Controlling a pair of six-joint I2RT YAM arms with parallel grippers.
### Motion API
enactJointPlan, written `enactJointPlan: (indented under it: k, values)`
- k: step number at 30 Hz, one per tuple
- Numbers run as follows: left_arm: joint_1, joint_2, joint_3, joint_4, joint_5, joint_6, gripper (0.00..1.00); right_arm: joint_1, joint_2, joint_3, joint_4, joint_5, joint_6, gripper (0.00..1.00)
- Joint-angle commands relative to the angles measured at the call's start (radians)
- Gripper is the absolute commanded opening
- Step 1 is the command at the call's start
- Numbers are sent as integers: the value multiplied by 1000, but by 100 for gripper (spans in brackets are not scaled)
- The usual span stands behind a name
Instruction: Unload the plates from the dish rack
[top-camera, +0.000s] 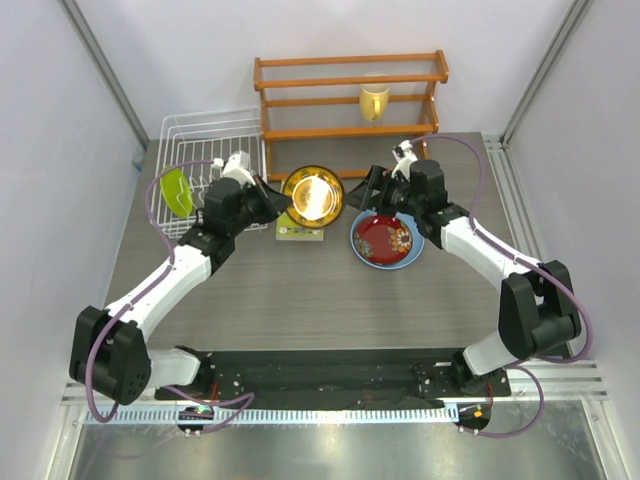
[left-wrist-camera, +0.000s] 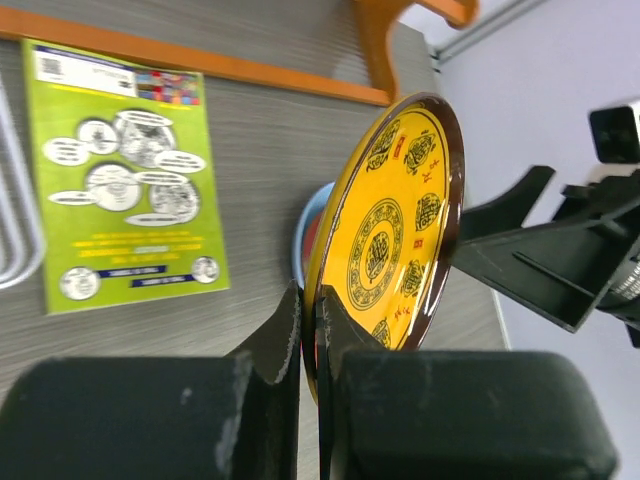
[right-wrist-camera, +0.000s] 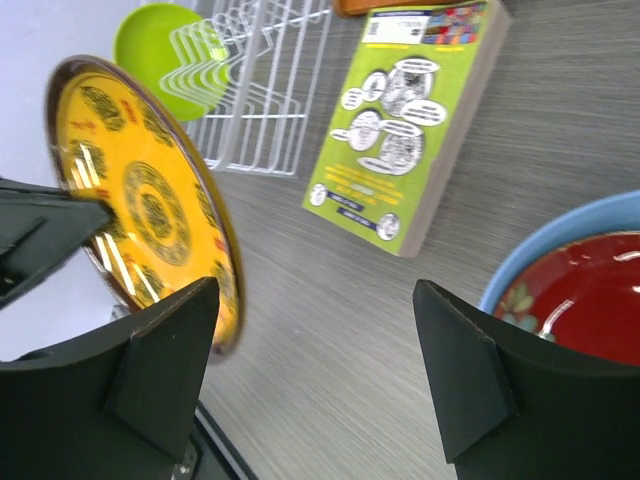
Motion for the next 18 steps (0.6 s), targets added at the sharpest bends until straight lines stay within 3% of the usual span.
enactJointPlan:
  k: [1,4,6,9,10,11,12,13,14,18]
  values:
    - [-40,26,-19,136,39,-62,0,18,22,-1,136,-69,66,82]
    - [-60,49,-26,161,36,-73,0,22,45,-1,164,-94,88,77]
    - [-71,59,-23,170,39,-79,0,25,56,-2,180,-111,98,63]
    - [-77,69,-19,170,26,-78,0,25,58,-14,184,-103,99,11]
    - [-77,70,-19,164,17,-78,6,24,42,-14,174,-89,91,1]
    - [-77,66,-17,159,6,-72,34,22,32,-14,136,-72,62,1]
    - [-77,61,-11,132,-6,-46,52,21,19,-13,107,-40,45,1]
    - [-77,56,-7,108,-55,-32,65,4,6,-11,72,24,30,1]
    - [-77,52,0,78,-81,-12,72,-5,-26,-13,12,61,4,1]
    - [-77,-14,15,-73,-292,92,78,-115,-103,-51,-105,150,-41,1]
